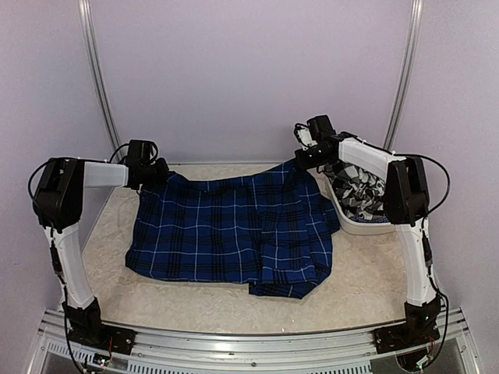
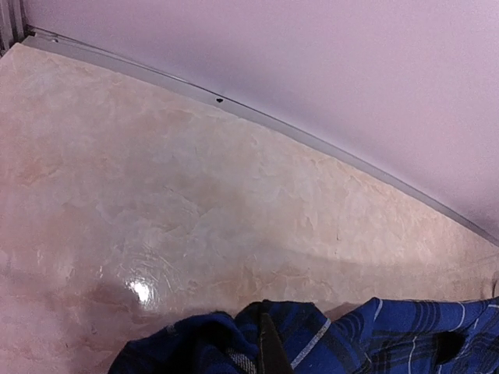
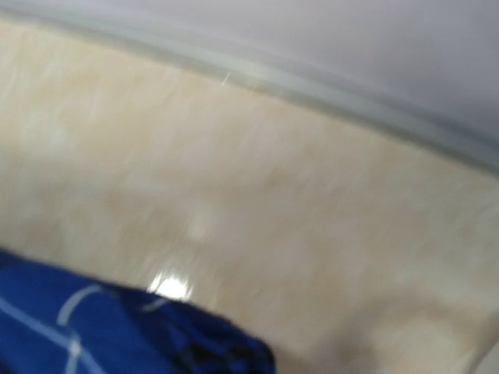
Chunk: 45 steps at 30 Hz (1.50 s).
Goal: Fold and stack the long sleeve shirts
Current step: Flatten out the crumpled shirt at the center of the board, then pick up the sleeve from the center of the board.
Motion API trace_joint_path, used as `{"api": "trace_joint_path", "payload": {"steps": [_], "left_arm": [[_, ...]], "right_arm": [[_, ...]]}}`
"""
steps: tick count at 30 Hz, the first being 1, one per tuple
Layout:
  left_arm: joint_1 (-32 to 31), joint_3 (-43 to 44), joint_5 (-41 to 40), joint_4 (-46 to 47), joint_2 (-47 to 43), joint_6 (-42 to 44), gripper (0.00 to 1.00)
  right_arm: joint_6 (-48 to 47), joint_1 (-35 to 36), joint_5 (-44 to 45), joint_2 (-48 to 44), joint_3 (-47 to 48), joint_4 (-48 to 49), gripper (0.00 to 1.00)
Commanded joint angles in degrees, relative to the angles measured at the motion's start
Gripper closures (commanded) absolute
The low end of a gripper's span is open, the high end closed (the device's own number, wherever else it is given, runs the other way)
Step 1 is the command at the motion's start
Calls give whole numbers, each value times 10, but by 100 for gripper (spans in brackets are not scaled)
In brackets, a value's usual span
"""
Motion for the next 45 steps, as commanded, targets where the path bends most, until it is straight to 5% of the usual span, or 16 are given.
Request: {"api": "trace_joint_path", "payload": {"steps": [1, 7, 14, 25, 33, 45], "left_arm": [[17, 60, -62, -35, 27, 14, 99], [47, 87, -54, -73, 59, 9, 64], [64, 58, -74, -72, 36, 10, 25], [37, -149, 41, 35, -151, -10, 9], [-49, -271, 16, 42, -311, -9, 1], [-106, -344, -20, 28, -416, -12, 1]], "right_arm": [[-18, -9, 74, 30, 46, 46, 89], [-43, -18, 122, 56, 109, 24, 50], [-41, -16, 60, -12, 3, 39, 43], [33, 86, -73, -322, -422, 78, 34], [158, 147, -129, -521, -644, 46, 30], [234, 177, -194, -511, -757, 154, 43]]}}
